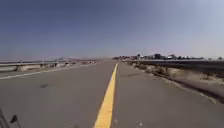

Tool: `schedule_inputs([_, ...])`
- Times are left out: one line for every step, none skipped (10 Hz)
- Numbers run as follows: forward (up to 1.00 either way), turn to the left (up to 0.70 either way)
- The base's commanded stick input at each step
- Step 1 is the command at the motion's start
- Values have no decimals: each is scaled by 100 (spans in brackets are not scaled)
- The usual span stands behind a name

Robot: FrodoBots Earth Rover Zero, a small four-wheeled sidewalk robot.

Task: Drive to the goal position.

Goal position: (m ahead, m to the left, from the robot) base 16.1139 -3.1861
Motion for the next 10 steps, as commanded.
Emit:
schedule_inputs([50, 0])
schedule_inputs([50, 0])
schedule_inputs([50, 0])
schedule_inputs([50, 0])
schedule_inputs([50, 0])
schedule_inputs([50, 0])
schedule_inputs([50, 0])
schedule_inputs([50, 0])
schedule_inputs([50, 0])
schedule_inputs([50, 0])
